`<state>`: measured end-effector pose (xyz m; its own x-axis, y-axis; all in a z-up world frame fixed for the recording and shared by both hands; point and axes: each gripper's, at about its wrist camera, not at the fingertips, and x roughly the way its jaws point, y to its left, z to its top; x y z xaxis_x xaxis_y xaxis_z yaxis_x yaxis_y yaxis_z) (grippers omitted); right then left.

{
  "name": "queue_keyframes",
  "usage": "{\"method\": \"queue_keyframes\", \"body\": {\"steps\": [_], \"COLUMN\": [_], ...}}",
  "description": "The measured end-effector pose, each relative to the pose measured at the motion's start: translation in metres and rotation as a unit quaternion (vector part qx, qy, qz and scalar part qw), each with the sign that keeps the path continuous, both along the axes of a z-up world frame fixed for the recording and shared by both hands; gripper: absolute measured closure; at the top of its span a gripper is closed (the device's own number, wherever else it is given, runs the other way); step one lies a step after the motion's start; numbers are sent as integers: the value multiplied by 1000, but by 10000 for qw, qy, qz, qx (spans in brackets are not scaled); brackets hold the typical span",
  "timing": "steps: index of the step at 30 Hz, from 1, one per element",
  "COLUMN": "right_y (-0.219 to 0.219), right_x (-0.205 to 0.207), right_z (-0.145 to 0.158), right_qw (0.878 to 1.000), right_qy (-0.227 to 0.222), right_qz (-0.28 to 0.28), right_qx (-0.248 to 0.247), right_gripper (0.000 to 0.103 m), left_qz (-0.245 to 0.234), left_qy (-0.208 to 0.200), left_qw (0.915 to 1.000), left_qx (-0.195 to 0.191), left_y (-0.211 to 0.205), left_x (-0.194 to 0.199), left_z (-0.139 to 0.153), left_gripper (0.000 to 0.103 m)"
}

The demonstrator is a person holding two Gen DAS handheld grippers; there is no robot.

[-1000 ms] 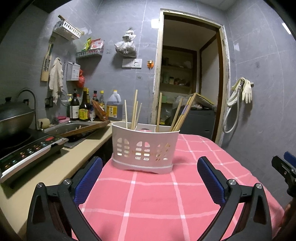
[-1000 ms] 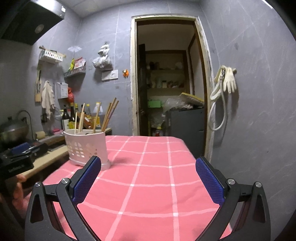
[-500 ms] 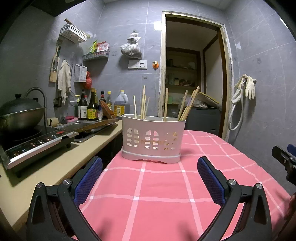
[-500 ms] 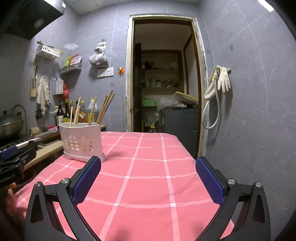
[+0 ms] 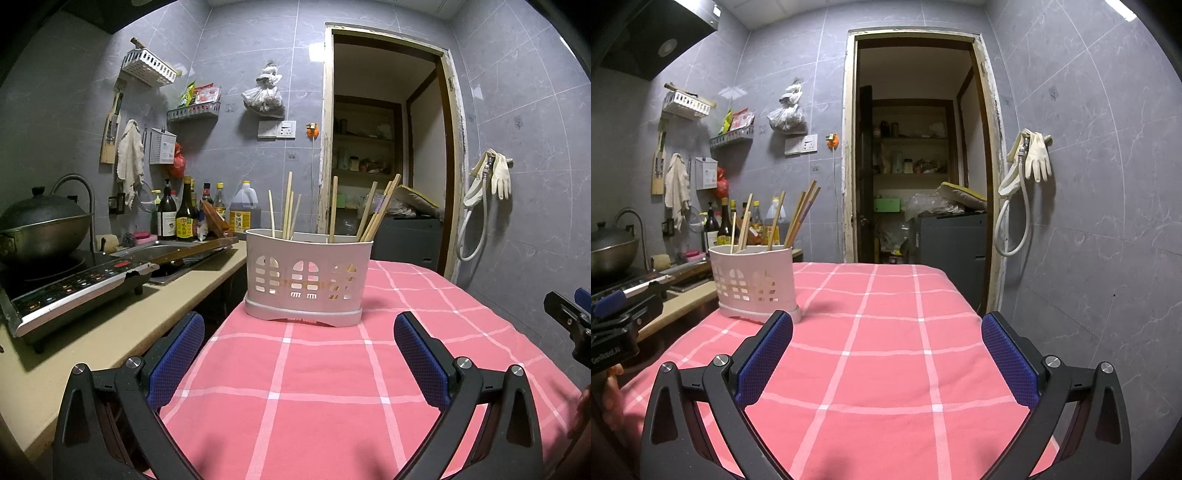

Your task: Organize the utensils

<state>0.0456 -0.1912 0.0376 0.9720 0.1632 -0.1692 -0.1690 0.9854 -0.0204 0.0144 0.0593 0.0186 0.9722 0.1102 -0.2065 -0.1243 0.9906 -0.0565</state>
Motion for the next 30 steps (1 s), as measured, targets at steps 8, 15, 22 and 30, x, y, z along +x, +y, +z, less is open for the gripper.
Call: {"method": "queue_keyframes", "body": {"steps": [8, 15, 22, 30], "right_y": [0, 0, 0, 0], "right_x": [0, 0, 0, 0], "right_z": [0, 0, 0, -1], "right_qw": [10000, 10000, 10000, 10000], "right_qy": [4, 0, 3, 5], "right_qz": [1, -1, -1, -1], "right_qx": [3, 3, 7, 10], "right_gripper": [0, 0, 0, 0], "left_qz": [-3, -4, 0, 1], "left_qy": [4, 2, -4, -5], "left_qw": [10000, 10000, 10000, 10000], "left_qx": [6, 7, 12, 14], "left_y": [0, -2, -3, -3], "left_x": [0, 0, -1, -1], "left_z": [0, 0, 0, 0], "left_gripper": [2, 2, 2, 2]}}
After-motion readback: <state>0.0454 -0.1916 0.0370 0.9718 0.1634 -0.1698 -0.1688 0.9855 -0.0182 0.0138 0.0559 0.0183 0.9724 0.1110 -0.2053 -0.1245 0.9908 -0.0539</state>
